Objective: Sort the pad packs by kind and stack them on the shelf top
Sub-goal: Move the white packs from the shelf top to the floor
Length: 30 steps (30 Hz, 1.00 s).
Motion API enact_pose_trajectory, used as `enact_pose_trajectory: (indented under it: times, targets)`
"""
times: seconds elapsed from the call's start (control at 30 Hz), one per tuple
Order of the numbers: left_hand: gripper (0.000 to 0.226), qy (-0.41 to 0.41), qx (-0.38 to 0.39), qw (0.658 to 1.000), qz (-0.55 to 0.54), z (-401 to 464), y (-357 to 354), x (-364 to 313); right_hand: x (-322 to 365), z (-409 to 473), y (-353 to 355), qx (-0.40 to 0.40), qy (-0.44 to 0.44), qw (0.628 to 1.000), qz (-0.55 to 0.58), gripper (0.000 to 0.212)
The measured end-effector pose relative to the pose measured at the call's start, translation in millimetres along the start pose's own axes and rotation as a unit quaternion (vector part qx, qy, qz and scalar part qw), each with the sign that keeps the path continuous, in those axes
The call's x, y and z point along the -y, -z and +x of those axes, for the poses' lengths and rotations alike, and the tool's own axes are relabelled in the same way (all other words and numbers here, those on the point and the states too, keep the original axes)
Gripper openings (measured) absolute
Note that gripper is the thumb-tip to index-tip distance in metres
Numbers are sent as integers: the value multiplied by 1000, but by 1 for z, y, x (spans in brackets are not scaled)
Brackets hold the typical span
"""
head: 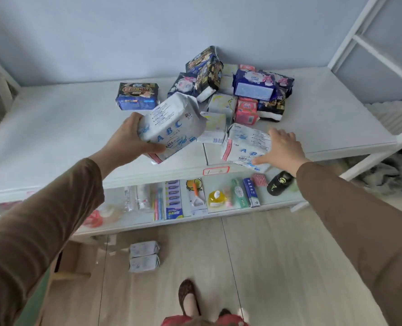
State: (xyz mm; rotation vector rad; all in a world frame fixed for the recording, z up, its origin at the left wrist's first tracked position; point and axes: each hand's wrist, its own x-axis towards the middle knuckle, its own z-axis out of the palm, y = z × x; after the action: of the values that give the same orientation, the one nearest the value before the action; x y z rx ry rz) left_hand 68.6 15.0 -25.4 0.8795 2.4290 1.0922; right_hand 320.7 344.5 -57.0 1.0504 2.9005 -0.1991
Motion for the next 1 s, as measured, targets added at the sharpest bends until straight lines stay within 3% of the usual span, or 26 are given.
enact_pose_trajectory:
  times: [0.1,0.23,0.57,0.67,0.77,1.0]
  targets:
    - [78,14,-13,1000,6,-42,-8,18,9,-39,-14,-12,6,992,122,88]
    - [74,31,-17,999,35,-107,-22,47,23,-98,-40,13,14,985,170,87]
    - [98,101,39,984,143,-250,-29,166,80,-225,-139,144,16,970,193,98]
    - [102,125,66,979,145,-280,-22,211,113,-256,-171,171,20,968,182,87]
    - [99,143,81,974,156,-304,-23,263,150,-285,-210,192,16,968,158,77]
    - [87,182,108,962,175,-345,-70,403,221,-331,-340,214,-21,959,182,78]
